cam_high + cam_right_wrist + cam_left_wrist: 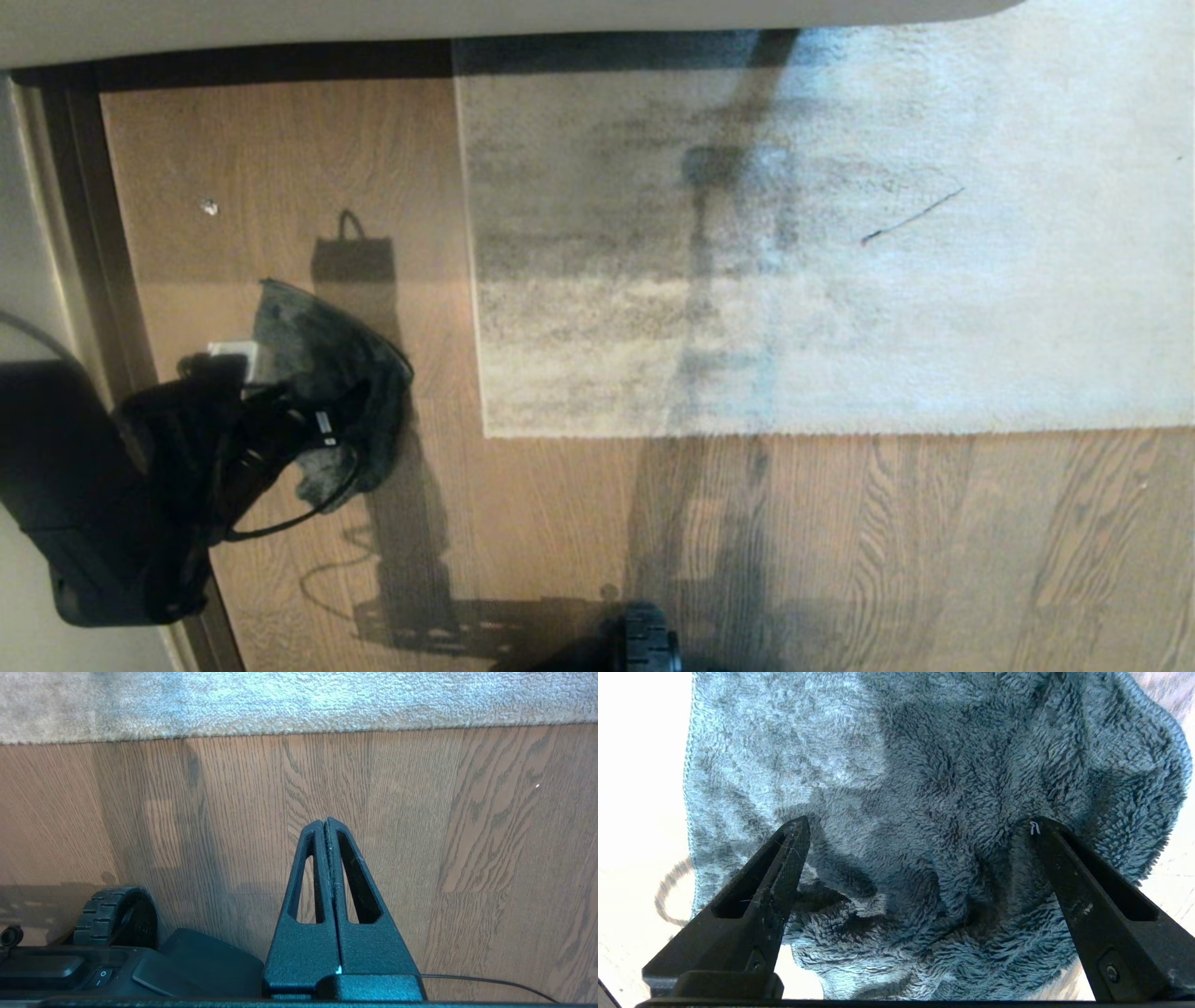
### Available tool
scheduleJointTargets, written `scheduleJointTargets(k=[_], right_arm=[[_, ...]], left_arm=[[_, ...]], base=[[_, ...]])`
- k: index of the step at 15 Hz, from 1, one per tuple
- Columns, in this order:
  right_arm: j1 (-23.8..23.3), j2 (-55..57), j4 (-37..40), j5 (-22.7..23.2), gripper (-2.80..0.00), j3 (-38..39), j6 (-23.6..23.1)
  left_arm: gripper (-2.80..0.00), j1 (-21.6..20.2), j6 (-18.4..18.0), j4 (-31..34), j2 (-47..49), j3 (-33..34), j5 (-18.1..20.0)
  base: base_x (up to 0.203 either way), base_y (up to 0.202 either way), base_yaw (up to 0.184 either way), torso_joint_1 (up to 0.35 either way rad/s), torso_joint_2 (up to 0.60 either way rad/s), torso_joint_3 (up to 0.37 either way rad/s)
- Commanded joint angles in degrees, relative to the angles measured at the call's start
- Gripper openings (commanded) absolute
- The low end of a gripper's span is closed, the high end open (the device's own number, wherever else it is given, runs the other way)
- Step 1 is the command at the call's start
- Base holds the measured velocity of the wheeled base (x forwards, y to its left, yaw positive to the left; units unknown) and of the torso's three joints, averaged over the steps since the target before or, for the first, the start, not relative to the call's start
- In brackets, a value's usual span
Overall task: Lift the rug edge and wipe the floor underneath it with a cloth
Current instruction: Pick up the rag
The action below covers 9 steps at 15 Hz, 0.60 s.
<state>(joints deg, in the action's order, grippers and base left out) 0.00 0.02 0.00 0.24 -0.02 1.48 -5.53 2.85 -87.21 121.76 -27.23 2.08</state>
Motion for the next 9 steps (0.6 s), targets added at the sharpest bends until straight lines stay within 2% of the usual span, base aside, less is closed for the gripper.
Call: scheduleJointTargets(k=[1, 9], right_arm=[[0.0, 0.0, 0.0, 0.0, -2.80, 0.0, 0.0], [0.0, 0.0, 0.0, 0.0, -2.80, 0.0, 0.0]], left_arm=[[0.00, 0.0, 0.1, -2.7, 0.6, -0.1, -0.1], [0.00, 0.0, 0.0, -2.7, 2.5, -2.2, -0.1]], base=[[0.000, 0.000, 0.000, 0.000, 0.00, 0.000], [0.000, 0.000, 0.000, 0.000, 0.00, 0.000]])
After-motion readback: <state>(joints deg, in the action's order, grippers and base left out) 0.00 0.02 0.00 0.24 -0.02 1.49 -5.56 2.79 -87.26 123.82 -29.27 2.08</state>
